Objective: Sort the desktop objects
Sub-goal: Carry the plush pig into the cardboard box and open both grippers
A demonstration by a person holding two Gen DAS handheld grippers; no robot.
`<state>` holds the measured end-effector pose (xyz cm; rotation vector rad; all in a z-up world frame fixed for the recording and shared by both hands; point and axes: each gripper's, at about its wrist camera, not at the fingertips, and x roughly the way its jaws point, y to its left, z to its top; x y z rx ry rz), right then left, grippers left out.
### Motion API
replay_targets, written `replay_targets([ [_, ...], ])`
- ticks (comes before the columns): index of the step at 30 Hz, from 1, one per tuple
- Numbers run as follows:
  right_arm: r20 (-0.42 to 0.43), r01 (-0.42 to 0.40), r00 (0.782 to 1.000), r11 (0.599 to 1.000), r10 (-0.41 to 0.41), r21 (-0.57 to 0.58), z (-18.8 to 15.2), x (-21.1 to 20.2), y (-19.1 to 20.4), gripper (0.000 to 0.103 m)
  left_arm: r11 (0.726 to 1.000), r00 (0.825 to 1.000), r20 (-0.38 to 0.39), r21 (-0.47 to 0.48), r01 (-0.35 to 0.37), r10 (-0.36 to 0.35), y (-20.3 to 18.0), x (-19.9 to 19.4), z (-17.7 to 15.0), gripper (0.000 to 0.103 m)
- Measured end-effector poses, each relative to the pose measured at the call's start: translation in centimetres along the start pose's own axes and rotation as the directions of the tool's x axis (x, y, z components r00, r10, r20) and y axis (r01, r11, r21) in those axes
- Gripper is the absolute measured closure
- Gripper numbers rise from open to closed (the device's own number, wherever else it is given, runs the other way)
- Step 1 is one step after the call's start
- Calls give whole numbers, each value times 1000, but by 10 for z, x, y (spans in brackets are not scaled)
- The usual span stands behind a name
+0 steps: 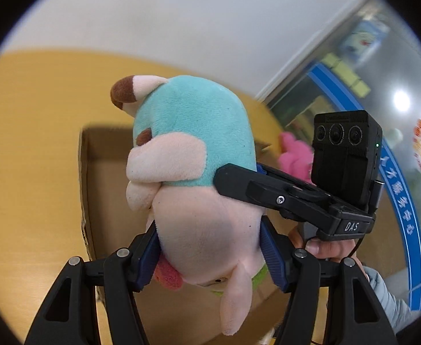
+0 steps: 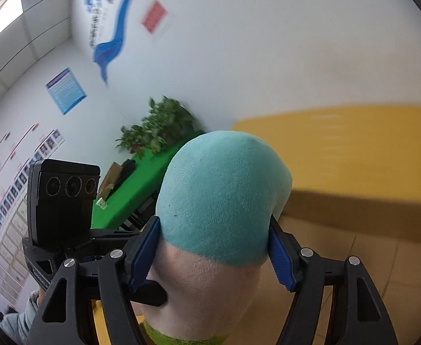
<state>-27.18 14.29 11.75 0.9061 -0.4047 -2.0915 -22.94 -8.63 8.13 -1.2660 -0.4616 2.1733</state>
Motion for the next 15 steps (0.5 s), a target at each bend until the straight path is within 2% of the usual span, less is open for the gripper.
replay_targets([
  [6, -85, 7, 996, 985, 8, 173, -33, 45, -73, 35, 993, 996, -73, -100, -61, 54, 34, 39, -3, 39],
  [9, -124, 24, 992, 981, 0, 195, -43, 58, -88, 36, 987, 989, -94, -98, -127, 118, 35, 44, -6, 38],
  [15, -121, 3, 992, 967, 29, 253, -53, 72, -101, 36, 973, 974, -106, -99, -209, 198, 35, 37, -12, 36],
])
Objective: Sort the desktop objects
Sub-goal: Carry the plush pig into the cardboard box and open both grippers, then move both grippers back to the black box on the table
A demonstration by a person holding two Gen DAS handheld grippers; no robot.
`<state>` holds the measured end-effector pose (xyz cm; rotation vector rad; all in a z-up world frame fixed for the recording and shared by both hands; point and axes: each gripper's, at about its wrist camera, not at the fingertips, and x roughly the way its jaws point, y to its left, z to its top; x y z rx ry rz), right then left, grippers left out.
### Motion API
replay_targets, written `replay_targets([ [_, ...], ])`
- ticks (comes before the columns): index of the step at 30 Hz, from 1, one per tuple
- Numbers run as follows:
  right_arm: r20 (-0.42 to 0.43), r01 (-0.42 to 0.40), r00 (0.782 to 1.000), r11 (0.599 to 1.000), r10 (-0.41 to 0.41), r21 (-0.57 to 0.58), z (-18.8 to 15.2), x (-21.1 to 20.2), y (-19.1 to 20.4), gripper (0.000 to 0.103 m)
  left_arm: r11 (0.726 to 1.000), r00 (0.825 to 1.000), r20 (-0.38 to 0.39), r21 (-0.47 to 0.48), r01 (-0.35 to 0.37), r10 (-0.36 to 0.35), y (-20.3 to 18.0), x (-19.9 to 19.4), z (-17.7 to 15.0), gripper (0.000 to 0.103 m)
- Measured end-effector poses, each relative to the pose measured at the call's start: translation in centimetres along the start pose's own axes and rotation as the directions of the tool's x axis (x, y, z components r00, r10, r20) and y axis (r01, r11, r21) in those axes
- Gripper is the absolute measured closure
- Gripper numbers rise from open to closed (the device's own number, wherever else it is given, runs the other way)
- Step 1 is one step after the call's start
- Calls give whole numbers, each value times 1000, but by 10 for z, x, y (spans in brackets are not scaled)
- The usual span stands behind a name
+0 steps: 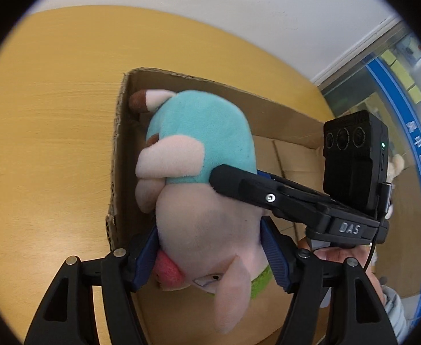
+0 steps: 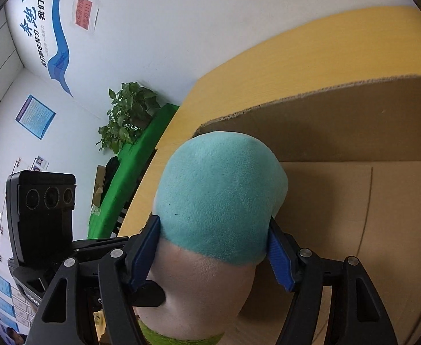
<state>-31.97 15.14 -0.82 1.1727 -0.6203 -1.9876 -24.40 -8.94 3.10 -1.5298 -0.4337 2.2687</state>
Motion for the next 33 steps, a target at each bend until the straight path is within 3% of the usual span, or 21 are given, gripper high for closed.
replay_targets([
  [4, 1, 11, 1000, 1000, -11, 20, -6, 3, -10, 32, 998, 998, 23, -6, -55, 55, -6, -15, -9, 37],
  [7, 1, 26, 1000, 1000, -26, 3, -7, 4, -9, 30, 996, 991, 97, -25, -86, 88, -9, -45, -24, 37],
  [13, -3, 89, 996, 996, -89, -28, -5, 9, 7, 23, 990, 961, 240, -59, -124, 135, 0, -107, -75, 37],
  [15, -15, 100, 995, 994, -101, -40, -2, 8, 14, 19, 986, 951, 262, -66, -150, 162, -12, -109, -73, 37],
  [18, -19, 129, 991, 991, -130, -38, 2, 1, 26, 17, 984, 936, 304, -66, -167, 179, -14, -126, -97, 37],
  [21, 49, 121, 992, 988, -117, -98, 3, -24, 48, 11, 982, 907, 377, -61, -179, 188, -19, -146, -119, 37],
  [22, 81, 133, 989, 984, -123, -120, 2, -35, 57, 4, 981, 893, 406, -56, -187, 194, -21, -154, -126, 36],
  [26, 202, 146, 974, 969, -105, -201, -8, -97, 95, 0, 970, 823, 524, -30, -240, 220, -40, -172, -145, 24],
  [30, 232, 181, 966, 942, -115, -283, -23, -133, 132, 0, 959, 759, 611, 0, -283, 224, -61, -181, -154, 23],
  [33, 211, 227, 964, 912, -161, -341, -46, -150, 149, 0, 950, 734, 637, 12, -312, 233, -72, -176, -152, 22],
])
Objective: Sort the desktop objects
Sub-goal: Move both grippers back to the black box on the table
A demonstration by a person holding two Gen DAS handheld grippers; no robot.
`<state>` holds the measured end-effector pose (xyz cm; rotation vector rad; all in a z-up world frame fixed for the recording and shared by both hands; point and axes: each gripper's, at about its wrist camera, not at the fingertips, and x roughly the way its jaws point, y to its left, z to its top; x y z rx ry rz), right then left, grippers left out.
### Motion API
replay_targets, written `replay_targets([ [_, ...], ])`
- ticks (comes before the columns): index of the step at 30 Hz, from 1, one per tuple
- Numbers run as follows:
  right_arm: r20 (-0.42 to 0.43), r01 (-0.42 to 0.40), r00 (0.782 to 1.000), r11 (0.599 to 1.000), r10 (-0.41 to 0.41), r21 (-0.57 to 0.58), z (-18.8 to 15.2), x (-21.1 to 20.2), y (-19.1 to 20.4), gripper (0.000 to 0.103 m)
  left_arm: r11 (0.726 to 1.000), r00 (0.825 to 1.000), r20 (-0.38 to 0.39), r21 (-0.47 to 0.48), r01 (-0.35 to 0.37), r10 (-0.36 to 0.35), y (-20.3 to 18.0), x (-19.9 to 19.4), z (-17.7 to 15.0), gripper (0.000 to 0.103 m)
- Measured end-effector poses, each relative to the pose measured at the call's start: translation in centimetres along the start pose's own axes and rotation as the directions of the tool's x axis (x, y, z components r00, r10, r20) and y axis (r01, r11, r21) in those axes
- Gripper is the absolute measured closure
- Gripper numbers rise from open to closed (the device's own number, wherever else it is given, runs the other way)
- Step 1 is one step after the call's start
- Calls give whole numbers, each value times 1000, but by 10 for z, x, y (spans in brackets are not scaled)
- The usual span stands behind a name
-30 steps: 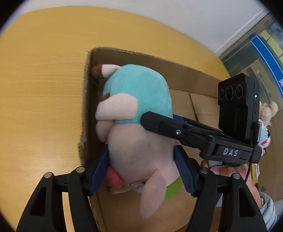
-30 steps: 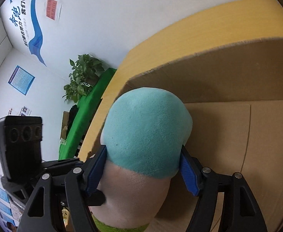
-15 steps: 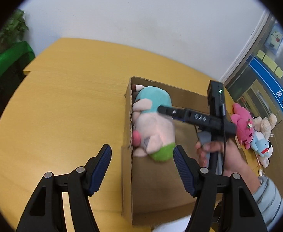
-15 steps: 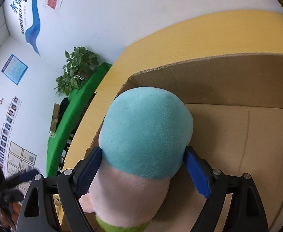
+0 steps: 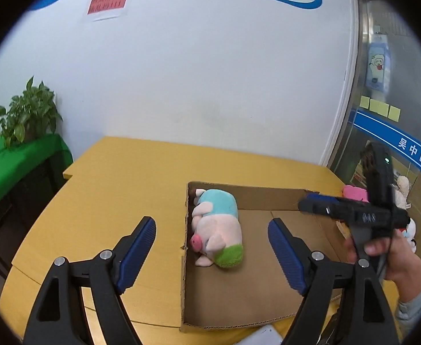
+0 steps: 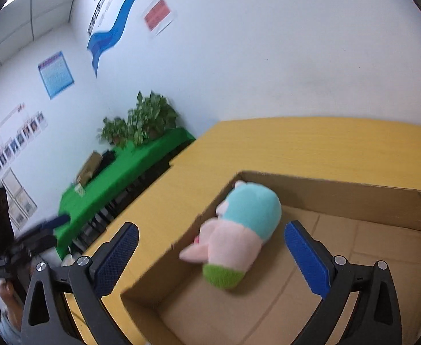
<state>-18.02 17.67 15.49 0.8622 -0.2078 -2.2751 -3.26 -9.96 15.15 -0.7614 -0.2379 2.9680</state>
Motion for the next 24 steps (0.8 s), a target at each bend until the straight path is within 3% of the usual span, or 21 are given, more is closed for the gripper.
replay_targets([
  [3, -38, 58, 998, 998, -59, -26, -22, -20, 8, 0, 1000, 1000, -10, 5, 2, -2, -5, 8, -5, 22],
  [10, -8, 208, 978, 975, -209, -85, -77, -84, 17, 0, 996, 993, -75, -9, 87, -87, -18, 6, -27, 22],
  [16, 19, 266, 964, 961, -265, -81, -107, -139, -1, 0, 989, 977, -153, -6, 146, -146, -39, 1, -53, 22],
  [19, 16, 263, 965, 961, -263, -80, -128, -166, -7, 0, 977, 953, -214, -18, 214, -213, -54, -3, -76, 22],
  [21, -23, 204, 978, 975, -207, -86, -153, -181, -12, 0, 962, 926, -262, -34, 272, -271, -65, -5, -93, 22],
  [24, -148, 93, 983, 988, -111, -120, -200, -189, -17, 0, 928, 867, -342, -54, 367, -363, -87, -7, -125, 22],
])
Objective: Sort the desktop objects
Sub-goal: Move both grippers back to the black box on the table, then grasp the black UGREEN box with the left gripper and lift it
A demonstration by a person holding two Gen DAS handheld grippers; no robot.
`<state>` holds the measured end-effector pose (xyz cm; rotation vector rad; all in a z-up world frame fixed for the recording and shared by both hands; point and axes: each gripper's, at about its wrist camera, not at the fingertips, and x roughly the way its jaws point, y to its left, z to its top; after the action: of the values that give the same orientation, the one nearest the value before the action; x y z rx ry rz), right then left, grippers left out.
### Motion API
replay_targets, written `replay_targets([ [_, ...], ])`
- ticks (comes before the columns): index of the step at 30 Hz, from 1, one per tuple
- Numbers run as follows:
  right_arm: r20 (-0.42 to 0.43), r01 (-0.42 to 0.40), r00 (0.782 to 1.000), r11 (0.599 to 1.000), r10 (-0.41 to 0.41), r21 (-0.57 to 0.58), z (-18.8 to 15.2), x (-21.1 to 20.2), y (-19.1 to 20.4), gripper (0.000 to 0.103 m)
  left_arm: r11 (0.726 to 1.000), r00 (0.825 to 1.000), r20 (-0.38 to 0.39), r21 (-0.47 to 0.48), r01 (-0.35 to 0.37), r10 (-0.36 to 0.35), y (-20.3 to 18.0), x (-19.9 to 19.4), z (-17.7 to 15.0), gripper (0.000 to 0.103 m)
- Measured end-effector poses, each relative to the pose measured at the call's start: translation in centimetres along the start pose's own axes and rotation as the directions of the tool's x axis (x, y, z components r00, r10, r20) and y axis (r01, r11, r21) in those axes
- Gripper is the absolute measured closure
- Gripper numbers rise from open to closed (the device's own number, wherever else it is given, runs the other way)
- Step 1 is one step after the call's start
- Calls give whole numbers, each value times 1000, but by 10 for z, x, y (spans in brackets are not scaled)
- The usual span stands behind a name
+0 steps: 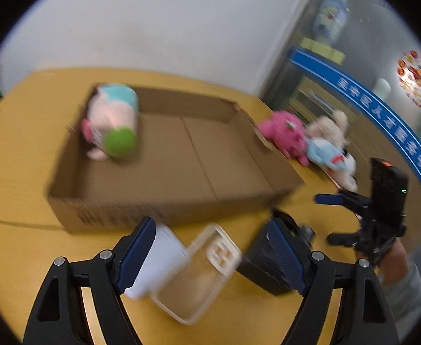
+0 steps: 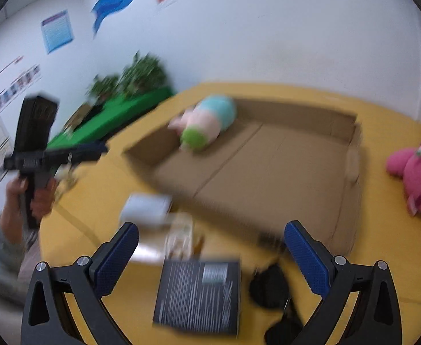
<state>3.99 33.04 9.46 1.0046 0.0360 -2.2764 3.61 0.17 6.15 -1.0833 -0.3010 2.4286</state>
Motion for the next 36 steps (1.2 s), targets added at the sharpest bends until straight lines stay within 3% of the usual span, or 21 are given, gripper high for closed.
replay_targets([
  [2, -96, -48, 994, 998, 44, -40, -35, 5, 4, 0, 999, 997, -60, 19, 48, -47, -14, 13, -19, 22],
  [5, -167, -64, 984, 996, 54, -57, -69, 17, 9, 0, 991, 982, -139, 25, 129, -124, -33, 34, -43, 23],
  [11, -177, -42, 984, 998, 33, -46, -86, 47, 18, 0, 984, 965, -200, 17, 175, -168, -47, 56, -61, 24],
  [14, -182, -185, 969, 980, 169, -76, -93, 44, 47, 1, 983, 958, -223, -2, 183, -179, -43, 63, -69, 24],
  [16, -169, -208, 968, 969, 185, -136, -96, 38, 64, 1, 985, 957, -234, -16, 173, -172, -38, 67, -72, 24],
  [18, -155, -154, 979, 975, 130, -157, -100, 39, 69, 1, 986, 952, -256, -34, 162, -165, -31, 74, -77, 26],
  [21, -172, -125, 979, 990, 111, -72, -101, 51, 61, 1, 985, 940, -294, -57, 161, -171, -26, 83, -83, 37],
  [24, -187, -91, 980, 987, 65, -134, -102, 61, 74, 2, 986, 930, -326, -49, 162, -169, -28, 89, -90, 43],
  [27, -177, 7, 984, 987, -36, -161, -105, 70, 80, 9, 980, 931, -305, -78, 183, -199, -24, 90, -94, 46],
  [30, -159, 27, 986, 991, -48, -133, -110, 68, 76, 14, 978, 938, -280, -103, 181, -203, -19, 88, -93, 51],
  [36, -114, 94, 987, 984, -111, -152, -103, 59, 85, 20, 987, 962, -217, -30, 161, -163, -37, 68, -78, 51],
])
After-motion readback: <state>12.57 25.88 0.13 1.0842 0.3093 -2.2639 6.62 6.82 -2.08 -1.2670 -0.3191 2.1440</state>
